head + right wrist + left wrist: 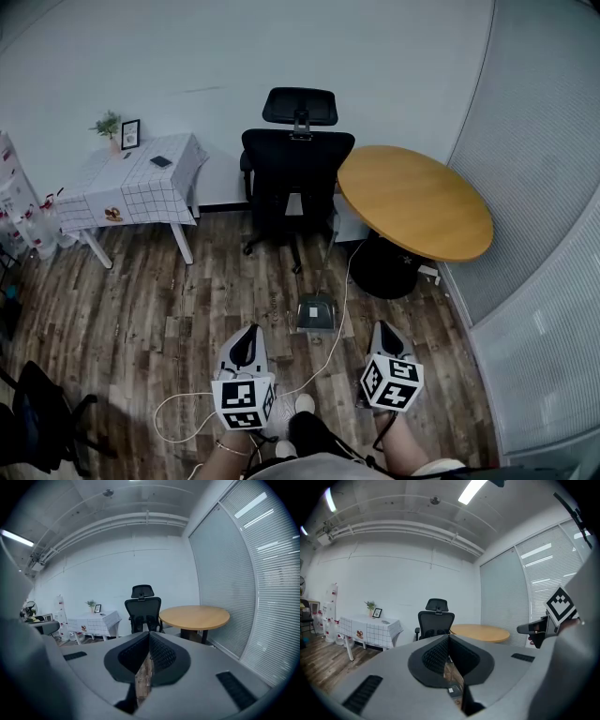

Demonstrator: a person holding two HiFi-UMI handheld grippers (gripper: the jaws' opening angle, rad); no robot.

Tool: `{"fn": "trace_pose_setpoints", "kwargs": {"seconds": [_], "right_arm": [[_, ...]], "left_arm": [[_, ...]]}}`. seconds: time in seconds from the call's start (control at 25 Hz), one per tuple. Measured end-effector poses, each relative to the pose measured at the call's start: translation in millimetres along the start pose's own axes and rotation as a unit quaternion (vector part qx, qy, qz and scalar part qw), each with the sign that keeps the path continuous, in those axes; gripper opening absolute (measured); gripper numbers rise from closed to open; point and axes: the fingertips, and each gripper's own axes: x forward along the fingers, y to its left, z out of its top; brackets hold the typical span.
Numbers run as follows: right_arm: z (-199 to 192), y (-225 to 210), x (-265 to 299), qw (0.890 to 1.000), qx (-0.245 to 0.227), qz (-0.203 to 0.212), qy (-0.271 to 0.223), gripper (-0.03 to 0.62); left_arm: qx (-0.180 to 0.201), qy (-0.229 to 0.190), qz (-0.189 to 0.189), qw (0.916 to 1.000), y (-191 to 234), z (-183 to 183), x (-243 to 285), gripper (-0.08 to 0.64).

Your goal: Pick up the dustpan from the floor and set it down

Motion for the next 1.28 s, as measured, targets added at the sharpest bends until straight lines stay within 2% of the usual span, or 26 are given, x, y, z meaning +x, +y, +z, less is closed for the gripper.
{"fn": "trace_pose_setpoints", "kwargs": {"seconds": [0.24,0.64,0.92,1.28], "right_arm": [[-1.8,-2.0,39.1,1.0,0.013,-0.005,0.014,0.032],[26.9,-6.1,134.1,0.999,0.031,-0.005,0.012,0.032],[44.5,-21.0,193.4,0.999,0.04,-0.006,0.022,0.032],[49.4,-36.3,248.3,0.998,0.059,-0.008,0.034,0.032]], "left_arm": [[0.001,0.01,0.006,0.9999,14.9,-3.9,32.4,0.018],[0.018,0.009,0.009,0.9998,36.5,15.7,123.6,0.018],[0.02,0.019,0.008,0.9996,40.1,26.4,191.7,0.017],[0.037,0.032,0.0,0.9988,38.1,31.5,251.2,0.018]]}}
